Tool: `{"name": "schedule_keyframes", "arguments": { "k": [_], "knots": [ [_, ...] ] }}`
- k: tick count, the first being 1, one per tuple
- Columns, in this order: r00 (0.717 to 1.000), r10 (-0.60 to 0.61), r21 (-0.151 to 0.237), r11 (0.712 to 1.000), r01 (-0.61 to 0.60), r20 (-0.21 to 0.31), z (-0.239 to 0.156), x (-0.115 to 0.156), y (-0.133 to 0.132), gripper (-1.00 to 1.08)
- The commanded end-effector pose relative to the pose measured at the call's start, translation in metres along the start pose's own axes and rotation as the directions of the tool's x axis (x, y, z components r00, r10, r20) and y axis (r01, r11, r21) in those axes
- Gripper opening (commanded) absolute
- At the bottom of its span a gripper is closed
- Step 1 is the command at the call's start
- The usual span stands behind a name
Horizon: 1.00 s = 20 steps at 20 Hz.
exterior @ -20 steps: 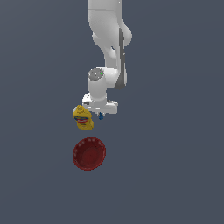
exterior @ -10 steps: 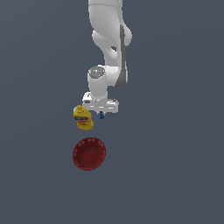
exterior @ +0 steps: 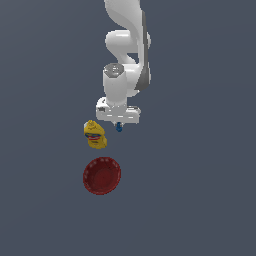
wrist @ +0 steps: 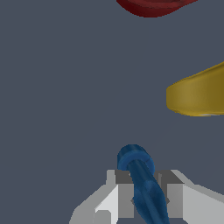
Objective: Pick up a designated object from a clutter of objects.
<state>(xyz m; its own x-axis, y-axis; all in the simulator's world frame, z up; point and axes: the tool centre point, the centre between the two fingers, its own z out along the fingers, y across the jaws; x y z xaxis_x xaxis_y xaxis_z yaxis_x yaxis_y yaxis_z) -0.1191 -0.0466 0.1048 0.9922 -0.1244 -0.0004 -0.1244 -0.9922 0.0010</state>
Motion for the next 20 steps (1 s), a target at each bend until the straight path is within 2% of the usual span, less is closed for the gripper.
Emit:
{"name": "schedule_keyframes", "arguments": {
  "k": [1,20],
  "knots": [
    [1.000,0.000,-0.002,1.000,0.000,0.000,-0.019,0.002,-0.007,-1.00],
    [1.000,0.000,-0.003,1.000,0.000,-0.001,-0.182,0.019,-0.070,-1.00]
  ]
}}
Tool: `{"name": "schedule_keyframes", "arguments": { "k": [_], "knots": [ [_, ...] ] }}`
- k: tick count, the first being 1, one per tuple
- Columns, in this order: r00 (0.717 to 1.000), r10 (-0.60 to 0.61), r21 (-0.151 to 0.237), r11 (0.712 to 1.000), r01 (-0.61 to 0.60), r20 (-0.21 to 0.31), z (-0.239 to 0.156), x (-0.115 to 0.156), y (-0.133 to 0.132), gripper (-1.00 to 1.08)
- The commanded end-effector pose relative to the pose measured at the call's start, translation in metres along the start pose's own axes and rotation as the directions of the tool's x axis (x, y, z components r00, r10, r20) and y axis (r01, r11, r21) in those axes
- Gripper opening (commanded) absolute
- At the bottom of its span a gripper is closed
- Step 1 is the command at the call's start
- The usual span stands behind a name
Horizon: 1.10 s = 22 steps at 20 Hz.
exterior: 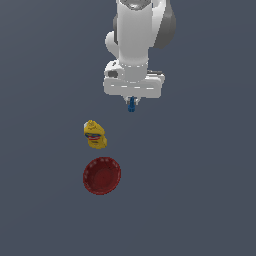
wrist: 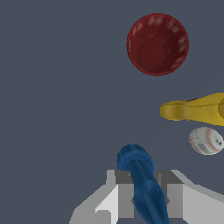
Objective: Pick up a designated object from a clutter of objects.
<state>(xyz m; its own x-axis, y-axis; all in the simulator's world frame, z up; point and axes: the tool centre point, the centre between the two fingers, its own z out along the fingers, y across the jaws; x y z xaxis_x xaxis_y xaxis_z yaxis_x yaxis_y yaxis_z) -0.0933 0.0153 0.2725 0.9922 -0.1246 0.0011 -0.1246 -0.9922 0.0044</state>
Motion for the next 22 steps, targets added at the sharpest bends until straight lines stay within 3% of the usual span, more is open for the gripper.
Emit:
{"name": "schedule_keyframes", "arguments": {
  "k": [1,13,22],
  "knots": [
    [1.000,0.000,0.000,1.000,0.000,0.001,-0.023,0.002,-0.009,-1.00],
    [1.000,-0.001,0.003,1.000,0.001,0.001,-0.132,0.018,-0.052,-1.00],
    [1.000,-0.001,0.004,1.000,0.001,0.001,-0.178,0.027,-0.070,-1.00]
  ]
}}
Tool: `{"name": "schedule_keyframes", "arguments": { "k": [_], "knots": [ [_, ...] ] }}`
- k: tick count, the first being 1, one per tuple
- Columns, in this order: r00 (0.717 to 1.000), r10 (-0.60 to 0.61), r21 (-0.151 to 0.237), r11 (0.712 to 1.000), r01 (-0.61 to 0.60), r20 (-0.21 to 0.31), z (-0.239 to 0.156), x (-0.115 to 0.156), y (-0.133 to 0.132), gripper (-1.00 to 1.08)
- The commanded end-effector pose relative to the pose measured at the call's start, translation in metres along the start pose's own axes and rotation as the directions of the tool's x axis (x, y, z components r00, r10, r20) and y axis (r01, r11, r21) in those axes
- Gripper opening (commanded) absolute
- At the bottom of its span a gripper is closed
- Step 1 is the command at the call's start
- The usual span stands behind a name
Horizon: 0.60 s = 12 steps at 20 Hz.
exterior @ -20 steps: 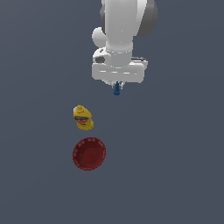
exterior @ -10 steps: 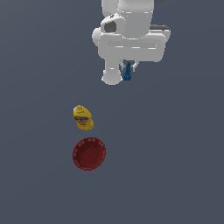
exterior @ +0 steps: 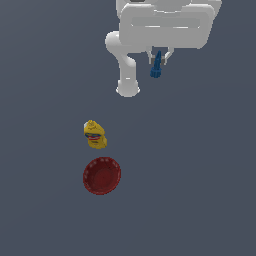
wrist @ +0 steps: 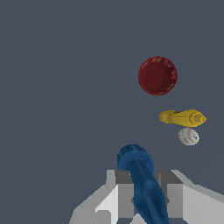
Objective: Pick up a designated object from a clutter of objects.
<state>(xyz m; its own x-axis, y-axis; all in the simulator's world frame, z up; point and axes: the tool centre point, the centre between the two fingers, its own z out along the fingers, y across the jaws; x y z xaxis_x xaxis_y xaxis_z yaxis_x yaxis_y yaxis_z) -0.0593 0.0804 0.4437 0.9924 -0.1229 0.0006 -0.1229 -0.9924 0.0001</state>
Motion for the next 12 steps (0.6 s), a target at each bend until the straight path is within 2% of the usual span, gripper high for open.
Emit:
{"name": "schedule_keyframes", "arguments": {
  "k": [1,12],
  "knots": [
    [1.000,0.000,0.000,1.000,0.000,0.001,-0.009,0.002,-0.004,-1.00],
    [1.000,0.000,0.000,1.000,0.000,0.001,-0.019,0.005,-0.008,-1.00]
  ]
}}
